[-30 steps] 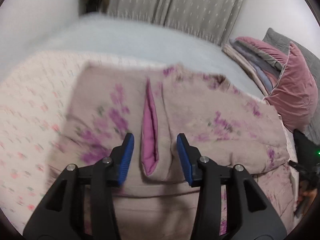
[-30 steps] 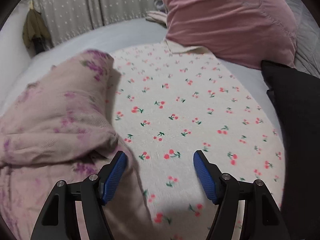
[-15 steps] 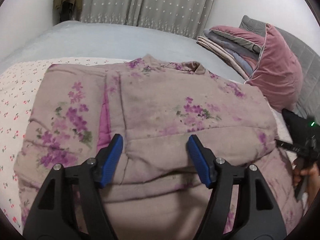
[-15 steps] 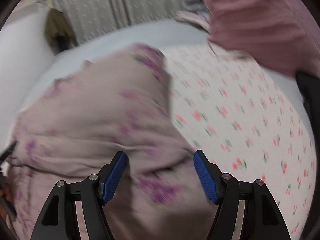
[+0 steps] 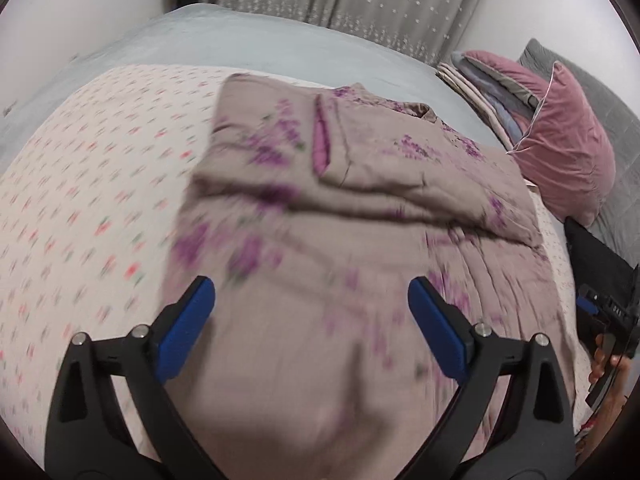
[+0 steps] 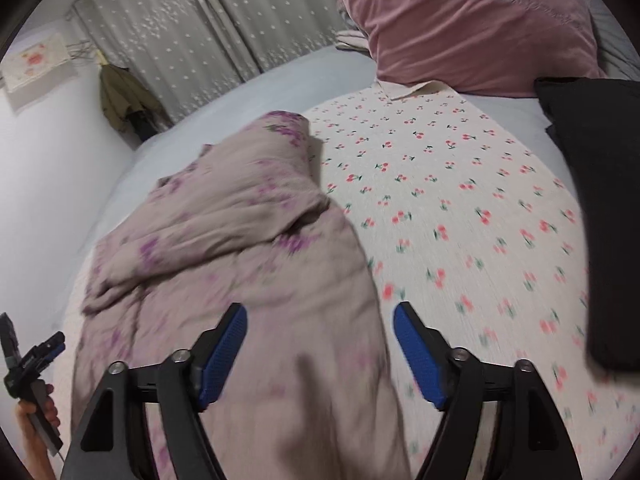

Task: Fold large clothes

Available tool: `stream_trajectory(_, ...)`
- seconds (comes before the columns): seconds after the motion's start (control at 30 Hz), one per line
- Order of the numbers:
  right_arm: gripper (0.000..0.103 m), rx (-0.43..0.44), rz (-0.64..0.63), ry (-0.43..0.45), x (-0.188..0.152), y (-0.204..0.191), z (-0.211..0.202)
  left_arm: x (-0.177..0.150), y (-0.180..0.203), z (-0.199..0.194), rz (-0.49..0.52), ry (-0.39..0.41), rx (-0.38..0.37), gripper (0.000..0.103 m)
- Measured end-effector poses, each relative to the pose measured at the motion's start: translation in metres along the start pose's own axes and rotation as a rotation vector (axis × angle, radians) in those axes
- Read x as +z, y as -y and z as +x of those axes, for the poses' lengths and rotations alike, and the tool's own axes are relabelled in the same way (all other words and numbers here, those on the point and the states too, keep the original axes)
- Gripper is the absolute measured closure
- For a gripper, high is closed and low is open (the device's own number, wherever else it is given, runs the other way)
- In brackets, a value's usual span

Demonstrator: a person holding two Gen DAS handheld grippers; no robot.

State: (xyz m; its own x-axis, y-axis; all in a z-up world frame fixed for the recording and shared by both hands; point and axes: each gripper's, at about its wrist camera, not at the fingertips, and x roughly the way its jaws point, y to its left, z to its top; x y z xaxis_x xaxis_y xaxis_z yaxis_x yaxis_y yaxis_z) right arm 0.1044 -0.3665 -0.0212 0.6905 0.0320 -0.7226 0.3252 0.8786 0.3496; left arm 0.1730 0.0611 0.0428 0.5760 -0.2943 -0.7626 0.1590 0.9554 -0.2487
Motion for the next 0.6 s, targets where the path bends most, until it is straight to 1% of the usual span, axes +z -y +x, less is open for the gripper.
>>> stream_trajectory(0.1, 0.021, 0.015, -0.042, -0.005, -0.024, -0.004, -0.026, -0.023, -0.017, -0.025, -0.033, 0.012, 0.014, 0.003)
stream_trajectory(0.17, 0.021, 0.014, -0.058, -0.010, -0.044, -0.003, -0.040, -0.041, -0.029, -0.038, -0.056, 0.002, 0.017, 0.002)
stream_trajectory(0.37, 0.021, 0.004, -0.054, -0.041, -0.086, 0.007, -0.056, -0.082, -0.051, -0.057, -0.064, -0.032, 0.011, 0.002)
stream_trajectory(0.53, 0.021, -0.020, -0.059, -0.110, -0.112, 0.014, -0.061, -0.108, -0.072, -0.055, -0.107, -0.117, -0.013, 0.002)
stream_trajectory(0.6, 0.021, -0.039, -0.065, -0.144, -0.120, 0.018, -0.062, -0.117, -0.081, -0.050, -0.118, -0.177, 0.007, 0.002)
